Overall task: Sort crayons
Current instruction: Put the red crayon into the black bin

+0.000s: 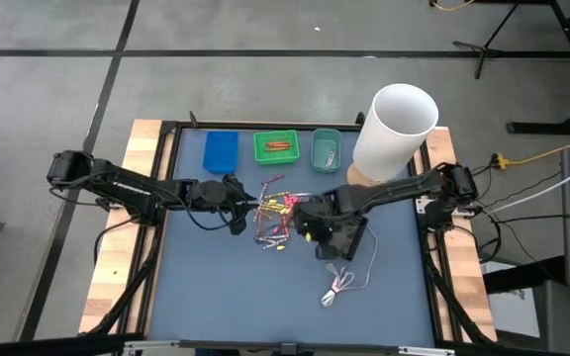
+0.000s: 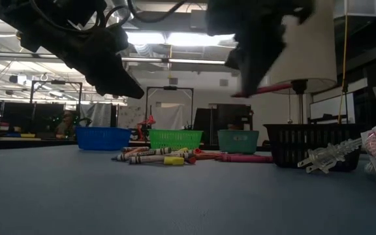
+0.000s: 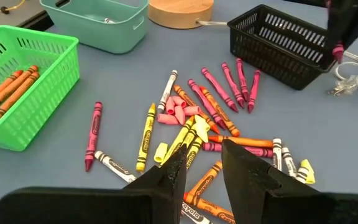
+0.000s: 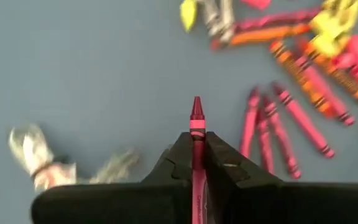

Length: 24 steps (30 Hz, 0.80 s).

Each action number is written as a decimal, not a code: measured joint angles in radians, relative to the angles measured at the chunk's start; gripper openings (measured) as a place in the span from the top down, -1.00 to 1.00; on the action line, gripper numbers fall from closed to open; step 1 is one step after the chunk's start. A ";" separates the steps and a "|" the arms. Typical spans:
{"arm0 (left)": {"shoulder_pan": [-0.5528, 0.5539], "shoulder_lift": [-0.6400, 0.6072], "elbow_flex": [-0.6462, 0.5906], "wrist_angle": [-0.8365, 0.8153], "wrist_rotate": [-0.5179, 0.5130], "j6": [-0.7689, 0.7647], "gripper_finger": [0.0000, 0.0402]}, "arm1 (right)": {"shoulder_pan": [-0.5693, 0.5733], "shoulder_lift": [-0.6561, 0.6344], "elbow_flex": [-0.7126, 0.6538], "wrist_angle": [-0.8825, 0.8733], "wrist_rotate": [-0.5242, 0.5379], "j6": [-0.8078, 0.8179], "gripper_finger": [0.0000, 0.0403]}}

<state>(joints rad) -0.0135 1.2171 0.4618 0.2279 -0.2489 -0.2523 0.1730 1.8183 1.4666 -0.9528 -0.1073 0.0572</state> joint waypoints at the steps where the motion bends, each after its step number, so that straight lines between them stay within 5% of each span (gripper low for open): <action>1: 0.000 0.000 0.000 0.000 0.000 0.000 0.57 | 0.014 0.000 0.000 -0.017 0.000 -0.010 0.90; 12: 0.000 0.000 0.000 0.032 -0.031 0.000 0.57 | 0.124 0.000 -0.056 -0.167 0.224 -0.037 0.90; 24: 0.000 0.000 0.000 0.085 -0.067 0.000 0.57 | 0.121 -0.001 -0.094 -0.166 0.228 -0.037 0.81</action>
<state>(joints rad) -0.0135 1.2171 0.4618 0.3131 -0.3157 -0.2520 0.2943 1.8175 1.3731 -1.1190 0.1207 0.0204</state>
